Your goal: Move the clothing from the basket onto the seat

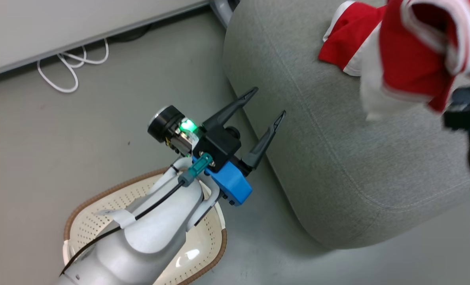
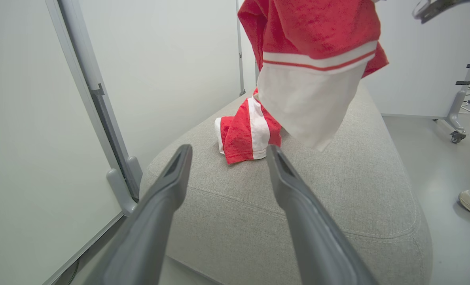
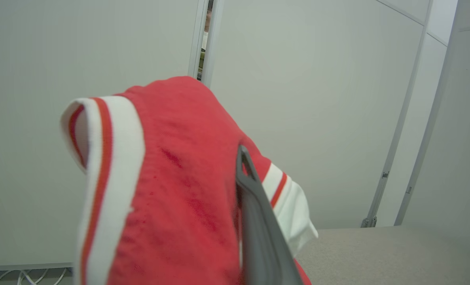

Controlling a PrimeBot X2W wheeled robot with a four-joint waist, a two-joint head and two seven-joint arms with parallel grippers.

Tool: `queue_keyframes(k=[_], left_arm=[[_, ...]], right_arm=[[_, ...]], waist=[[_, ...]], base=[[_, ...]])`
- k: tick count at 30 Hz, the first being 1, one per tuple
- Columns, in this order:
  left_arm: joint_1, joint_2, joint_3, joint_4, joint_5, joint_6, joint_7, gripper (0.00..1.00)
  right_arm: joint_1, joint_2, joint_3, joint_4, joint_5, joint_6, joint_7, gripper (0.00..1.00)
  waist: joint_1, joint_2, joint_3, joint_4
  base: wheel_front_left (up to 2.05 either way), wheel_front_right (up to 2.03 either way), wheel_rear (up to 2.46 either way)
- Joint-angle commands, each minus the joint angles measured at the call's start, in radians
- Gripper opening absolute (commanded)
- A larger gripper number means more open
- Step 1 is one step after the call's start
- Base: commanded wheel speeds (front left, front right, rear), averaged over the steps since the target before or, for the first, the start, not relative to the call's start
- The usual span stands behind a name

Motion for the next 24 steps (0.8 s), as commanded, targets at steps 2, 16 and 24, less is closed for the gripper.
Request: queue_keyframes(k=[2,16,24], left_arm=[[-0.030,0.016,0.002,-0.009,0.014,0.005,0.010,1.00],[-0.132,0.044,-0.011,-0.056,0.057,0.014,0.048,1.00],[-0.155,0.046,-0.018,-0.067,0.065,0.022,0.048,1.00]], right_arm=[[-0.089,-0.024,-0.039,-0.004,0.011,0.000,-0.004,0.00],[-0.386,-0.216,-0.204,0.245,0.042,0.000,-0.004,0.00],[-0.405,-0.275,-0.165,0.537,0.038,0.000,-0.004,0.00]], waist=[[0.0000,-0.0001,0.084,0.023],[0.0000,-0.0001,0.310,0.070],[0.0000,-0.0001,0.359,0.109]], base=[[0.00,0.00,0.00],[0.00,0.00,0.00],[0.00,0.00,0.00]])
